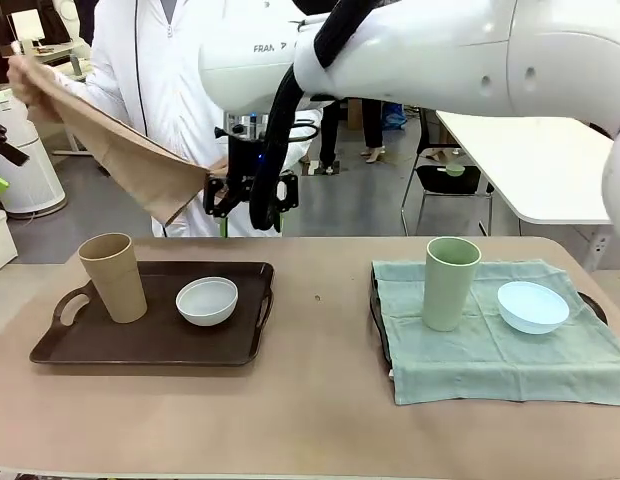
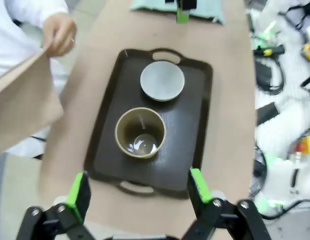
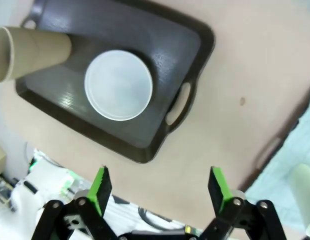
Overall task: Set up a tray with a mat and arrange the tableware.
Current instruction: Pick up the Picnic Bowl and Reusable plastic cup from the Handle tray in front of the human's position and hold them in the air.
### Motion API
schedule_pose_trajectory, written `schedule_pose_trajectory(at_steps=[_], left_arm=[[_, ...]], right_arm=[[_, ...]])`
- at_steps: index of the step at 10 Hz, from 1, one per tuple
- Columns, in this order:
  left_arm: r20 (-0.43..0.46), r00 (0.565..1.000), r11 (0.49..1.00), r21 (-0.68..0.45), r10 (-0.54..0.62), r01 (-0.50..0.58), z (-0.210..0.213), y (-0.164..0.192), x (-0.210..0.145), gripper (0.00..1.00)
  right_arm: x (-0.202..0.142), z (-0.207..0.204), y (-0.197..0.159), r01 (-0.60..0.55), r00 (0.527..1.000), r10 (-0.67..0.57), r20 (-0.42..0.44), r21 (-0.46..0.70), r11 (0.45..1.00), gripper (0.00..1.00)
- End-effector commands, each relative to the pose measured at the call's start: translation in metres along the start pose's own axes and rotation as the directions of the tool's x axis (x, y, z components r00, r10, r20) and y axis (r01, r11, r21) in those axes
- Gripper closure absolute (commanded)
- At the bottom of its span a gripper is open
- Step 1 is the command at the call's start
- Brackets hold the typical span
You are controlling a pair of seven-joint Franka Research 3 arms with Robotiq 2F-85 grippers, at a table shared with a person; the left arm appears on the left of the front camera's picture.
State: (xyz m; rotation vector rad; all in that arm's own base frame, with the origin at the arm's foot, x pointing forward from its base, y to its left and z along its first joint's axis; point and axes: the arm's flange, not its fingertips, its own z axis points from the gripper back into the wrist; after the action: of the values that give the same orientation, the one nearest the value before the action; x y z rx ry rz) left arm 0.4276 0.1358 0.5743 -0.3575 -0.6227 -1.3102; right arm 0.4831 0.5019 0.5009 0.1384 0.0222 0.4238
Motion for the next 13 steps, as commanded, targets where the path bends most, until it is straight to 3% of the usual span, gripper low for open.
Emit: schedule_pose_trajectory(at_steps=[1, 2, 4, 5, 7, 8, 9, 11, 12, 13], left_arm=[[0.003, 1.0, 1.0, -0.001, -0.004, 0.004, 0.0, 0.0, 0.001, 0.0], [-0.04, 0.998, 0.993, -0.102, -0.055, 0.051, -0.017, 0.02, -0.002, 0.0], [-0.027, 0.999, 0.943, -0.33, 0.033, -0.04, -0.071, 0.054, -0.027, 0.0], [-0.004, 1.0, 0.928, -0.372, -0.018, 0.015, -0.086, 0.054, -0.043, 0.0], [0.038, 0.98, 0.895, -0.4, -0.198, 0.196, -0.109, 0.05, -0.058, 0.0], [0.093, 0.965, 0.916, -0.305, -0.245, 0.261, -0.107, 0.045, -0.052, 0.0], [0.018, 0.996, 0.912, -0.401, -0.091, 0.09, -0.127, 0.047, -0.058, 0.0], [0.018, 0.996, 0.912, -0.401, -0.091, 0.09, -0.127, 0.047, -0.058, 0.0], [0.036, 0.988, 0.91, -0.386, -0.152, 0.154, -0.125, 0.05, -0.06, 0.0], [0.055, 0.994, 0.92, -0.376, -0.094, 0.108, -0.132, 0.061, -0.065, 0.0]], right_arm=[[-0.015, 0.015, -0.018, 0.027, 1.0, -0.027, 0.013, 0.0, 1.0, 0.0], [0.0, 0.0, 0.0, 0.0, 1.0, 0.0, 0.0, 0.0, 1.0, 0.0], [0.01, -0.033, 0.012, -0.057, 0.998, 0.057, -0.006, 0.007, 0.998, 0.0], [0.01, -0.043, 0.014, -0.07, 0.997, 0.07, -0.017, 0.019, 0.997, 0.0], [0.011, -0.051, 0.015, -0.109, 0.994, 0.109, 0.005, 0.02, 0.994, 0.0], [0.006, -0.053, 0.015, -0.052, 0.998, 0.052, -0.034, 0.018, 0.998, 0.0], [0.006, -0.053, 0.015, -0.052, 0.998, 0.052, -0.034, 0.018, 0.998, 0.0], [0.009, -0.059, 0.015, -0.069, 0.997, 0.07, -0.03, 0.025, 0.997, 0.0], [0.02, -0.07, 0.019, -0.029, 0.999, 0.029, -0.031, 0.014, 0.999, 0.0], [0.027, -0.078, 0.024, -0.011, 1.0, 0.01, -0.023, -0.008, 1.0, 0.0]])
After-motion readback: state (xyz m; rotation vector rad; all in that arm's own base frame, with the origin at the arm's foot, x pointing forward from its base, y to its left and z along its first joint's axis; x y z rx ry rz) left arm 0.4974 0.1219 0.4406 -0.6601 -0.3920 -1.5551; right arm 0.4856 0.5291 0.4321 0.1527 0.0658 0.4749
